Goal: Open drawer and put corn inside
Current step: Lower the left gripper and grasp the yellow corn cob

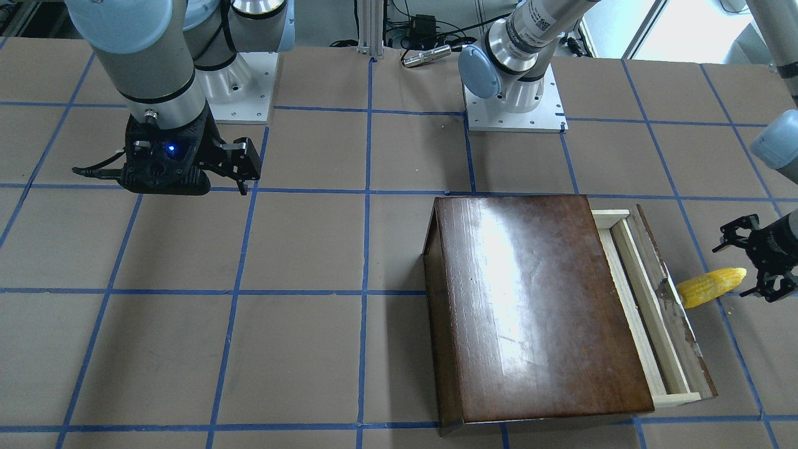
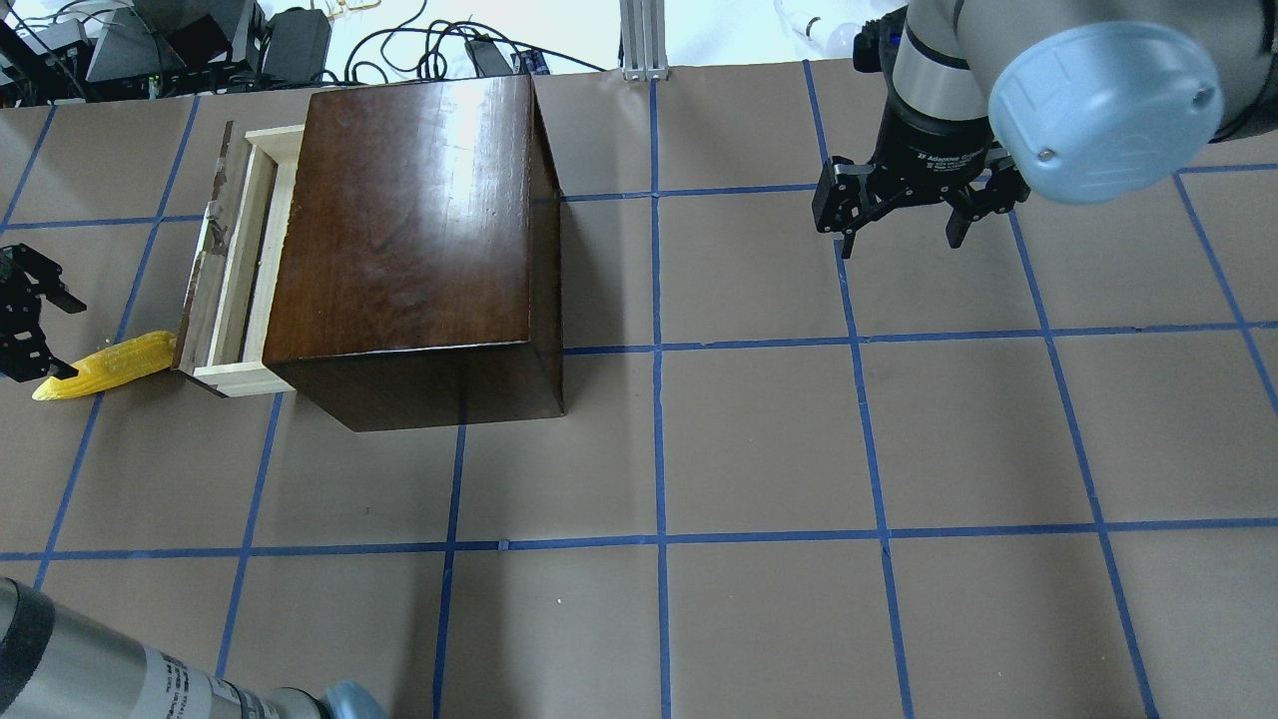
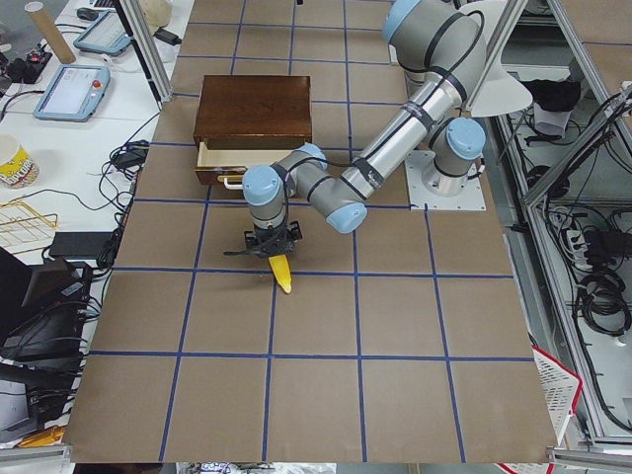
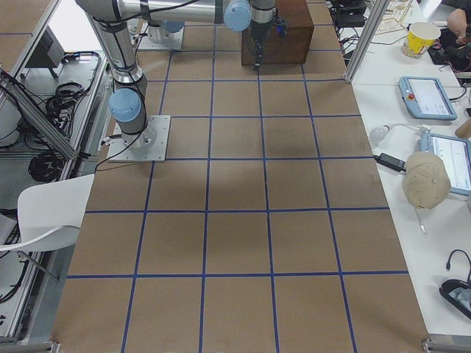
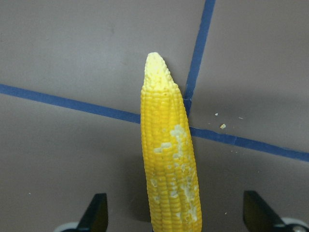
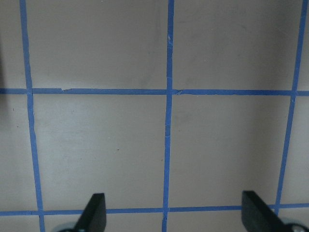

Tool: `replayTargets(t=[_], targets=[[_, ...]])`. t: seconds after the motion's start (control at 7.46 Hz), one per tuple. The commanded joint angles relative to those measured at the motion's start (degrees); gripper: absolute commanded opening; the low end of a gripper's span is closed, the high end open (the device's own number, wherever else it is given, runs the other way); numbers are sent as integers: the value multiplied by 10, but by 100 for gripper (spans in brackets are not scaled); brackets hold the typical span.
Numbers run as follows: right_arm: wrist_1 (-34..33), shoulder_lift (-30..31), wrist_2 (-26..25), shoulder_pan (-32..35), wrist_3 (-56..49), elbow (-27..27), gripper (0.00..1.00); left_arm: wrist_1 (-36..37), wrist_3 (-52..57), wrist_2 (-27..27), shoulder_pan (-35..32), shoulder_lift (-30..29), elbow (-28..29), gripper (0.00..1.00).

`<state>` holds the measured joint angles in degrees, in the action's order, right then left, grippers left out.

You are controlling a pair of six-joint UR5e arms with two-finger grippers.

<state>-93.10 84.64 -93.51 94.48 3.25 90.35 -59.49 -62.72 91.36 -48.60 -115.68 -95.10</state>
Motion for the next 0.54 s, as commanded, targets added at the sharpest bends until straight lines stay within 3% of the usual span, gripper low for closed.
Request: replayTargets(t=[0.0,0.4], targets=[[0,0,0,0,0,0,100,62,-6,0,0,-15,-26,100],[0,0,0,0,0,0,100,70,-15,-1,0,-29,-24,96]])
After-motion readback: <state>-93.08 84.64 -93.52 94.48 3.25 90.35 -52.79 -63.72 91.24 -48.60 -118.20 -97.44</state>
